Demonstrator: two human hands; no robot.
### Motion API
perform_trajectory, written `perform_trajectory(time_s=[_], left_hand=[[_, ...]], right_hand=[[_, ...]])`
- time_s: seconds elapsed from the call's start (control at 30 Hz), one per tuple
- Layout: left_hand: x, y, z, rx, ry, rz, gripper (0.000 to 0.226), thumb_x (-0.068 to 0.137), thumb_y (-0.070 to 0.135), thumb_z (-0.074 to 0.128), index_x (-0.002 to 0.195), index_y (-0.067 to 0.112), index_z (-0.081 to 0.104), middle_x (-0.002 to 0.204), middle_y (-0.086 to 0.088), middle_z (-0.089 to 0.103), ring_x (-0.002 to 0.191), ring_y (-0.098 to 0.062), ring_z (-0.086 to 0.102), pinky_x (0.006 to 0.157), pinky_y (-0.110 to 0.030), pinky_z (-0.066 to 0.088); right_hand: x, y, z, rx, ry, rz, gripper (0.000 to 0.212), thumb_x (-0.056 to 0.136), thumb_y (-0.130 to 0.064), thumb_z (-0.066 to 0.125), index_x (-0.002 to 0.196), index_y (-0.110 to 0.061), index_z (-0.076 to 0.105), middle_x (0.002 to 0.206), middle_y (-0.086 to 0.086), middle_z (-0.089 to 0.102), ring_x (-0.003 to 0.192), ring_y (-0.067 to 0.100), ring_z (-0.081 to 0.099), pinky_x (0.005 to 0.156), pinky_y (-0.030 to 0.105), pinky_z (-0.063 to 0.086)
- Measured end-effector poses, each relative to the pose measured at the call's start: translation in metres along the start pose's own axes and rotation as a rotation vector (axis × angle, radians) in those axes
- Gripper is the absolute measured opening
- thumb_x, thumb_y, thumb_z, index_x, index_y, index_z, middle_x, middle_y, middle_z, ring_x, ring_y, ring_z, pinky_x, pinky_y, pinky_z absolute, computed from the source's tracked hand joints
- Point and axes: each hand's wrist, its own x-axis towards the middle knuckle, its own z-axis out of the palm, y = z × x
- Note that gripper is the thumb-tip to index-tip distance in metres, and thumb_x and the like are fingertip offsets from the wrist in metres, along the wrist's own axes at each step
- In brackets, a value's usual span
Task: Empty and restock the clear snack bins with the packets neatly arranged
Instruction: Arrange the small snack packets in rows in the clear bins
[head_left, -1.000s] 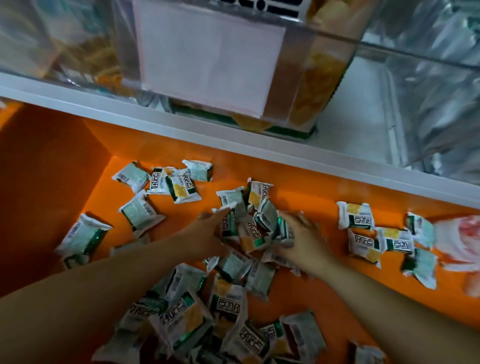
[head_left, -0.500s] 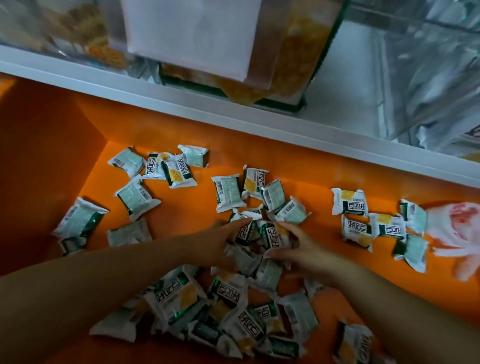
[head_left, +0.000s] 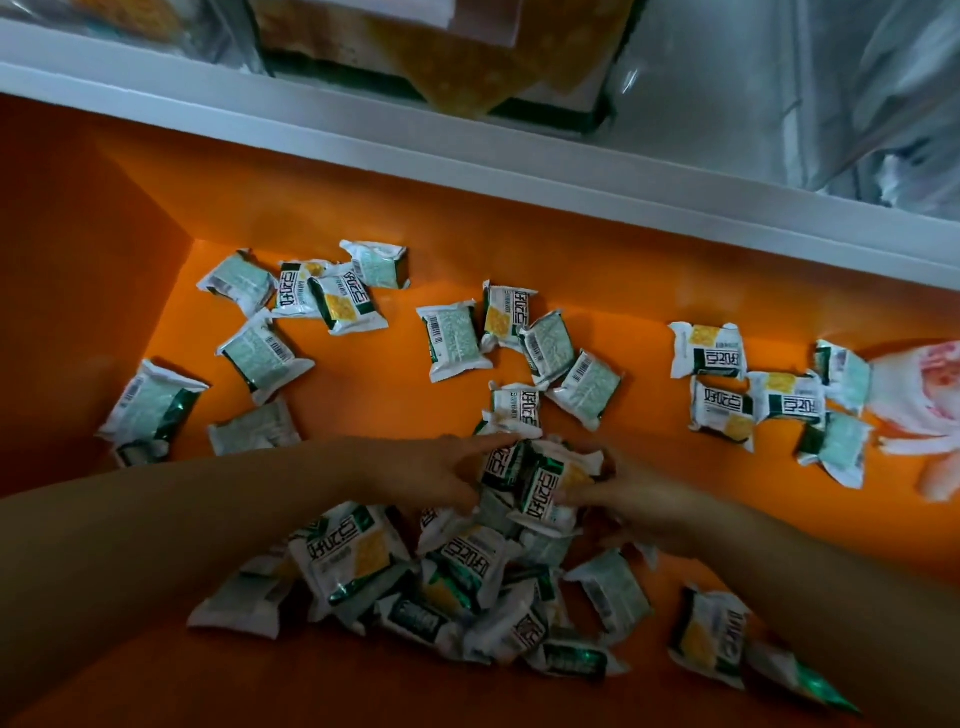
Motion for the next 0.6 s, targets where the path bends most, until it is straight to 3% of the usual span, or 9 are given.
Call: perform_trajectory(time_s=[0.07, 0.17, 0.23, 0.3, 0.37, 0.5, 0.53, 0.6], left_hand=[[0.002, -0.009, -0.002, 0.064, -0.108, -0.065, 0.095, 0.095, 0.001, 0.054, 0.131, 0.066, -0.006, 0.158, -0.021, 0.007, 0.046, -0.002, 0.052, 0.052, -0.019, 0.047], [0.004, -0.015, -0.006, 0.209, -0.151, -0.078, 0.104, 0.091, 0.007, 0.063, 0.138, 0.059, -0.014, 0.157, -0.002, 0.011, 0.053, 0.002, 0.051, 0.053, -0.013, 0.046], [0.005, -0.014, -0.006, 0.316, -0.216, -0.084, 0.110, 0.088, 0.016, 0.068, 0.137, 0.058, -0.021, 0.159, -0.003, 0.005, 0.061, -0.006, 0.056, 0.059, -0.021, 0.051], [0.004, -0.018, -0.002, 0.432, -0.208, -0.080, 0.114, 0.085, 0.027, 0.072, 0.131, 0.060, -0.027, 0.159, -0.002, 0.004, 0.076, -0.015, 0.059, 0.075, -0.036, 0.052], [0.003, -0.026, 0.003, 0.439, -0.171, -0.060, 0.115, 0.082, 0.032, 0.075, 0.121, 0.068, -0.028, 0.158, 0.000, 0.007, 0.096, -0.024, 0.060, 0.087, -0.043, 0.052], [0.004, -0.040, 0.015, 0.350, -0.077, 0.008, 0.115, 0.081, 0.034, 0.076, 0.132, 0.059, -0.025, 0.157, 0.001, 0.006, 0.110, -0.023, 0.056, 0.082, -0.032, 0.053], [0.005, -0.043, 0.014, 0.331, -0.068, 0.003, 0.115, 0.081, 0.036, 0.075, 0.136, 0.056, -0.024, 0.156, 0.004, 0.006, 0.115, -0.020, 0.051, 0.082, -0.027, 0.051], [0.013, -0.043, 0.016, 0.236, -0.081, -0.034, 0.114, 0.081, 0.036, 0.074, 0.141, 0.053, -0.021, 0.153, 0.009, 0.006, 0.122, -0.019, 0.043, 0.085, -0.022, 0.047]], right_hand=[[-0.004, -0.002, 0.001, 0.019, -0.028, 0.024, 0.072, 0.080, -0.023, 0.075, 0.136, -0.036, 0.033, 0.116, 0.005, 0.049, 0.101, 0.029, 0.055, 0.084, 0.054, 0.054], [-0.010, -0.002, 0.007, 0.092, -0.059, 0.034, 0.071, 0.079, -0.022, 0.076, 0.134, -0.039, 0.034, 0.143, 0.008, 0.038, 0.127, 0.037, 0.042, 0.084, 0.060, 0.053], [-0.013, 0.003, 0.013, 0.140, -0.026, 0.018, 0.074, 0.080, -0.021, 0.075, 0.136, -0.041, 0.033, 0.147, 0.004, 0.034, 0.132, 0.037, 0.038, 0.085, 0.062, 0.051], [-0.015, 0.008, 0.021, 0.164, 0.018, -0.038, 0.069, 0.081, -0.020, 0.074, 0.131, -0.043, 0.034, 0.134, -0.004, 0.041, 0.126, 0.034, 0.044, 0.084, 0.062, 0.051], [-0.015, 0.014, 0.030, 0.169, 0.083, -0.096, 0.080, 0.080, -0.023, 0.076, 0.139, -0.043, 0.026, 0.127, -0.007, 0.045, 0.111, 0.026, 0.052, 0.082, 0.059, 0.053], [-0.014, 0.024, 0.046, 0.211, 0.203, -0.141, 0.097, 0.071, -0.034, 0.081, 0.142, -0.038, 0.015, 0.142, 0.004, 0.042, 0.119, 0.029, 0.051, 0.085, 0.055, 0.054], [-0.014, 0.024, 0.046, 0.207, 0.214, -0.152, 0.092, 0.071, -0.033, 0.080, 0.140, -0.032, 0.019, 0.137, 0.001, 0.045, 0.120, 0.028, 0.051, 0.088, 0.054, 0.053], [-0.014, 0.024, 0.042, 0.191, 0.220, -0.185, 0.060, 0.073, -0.031, 0.080, 0.116, -0.031, 0.038, 0.121, -0.007, 0.055, 0.113, 0.022, 0.056, 0.091, 0.053, 0.051]])
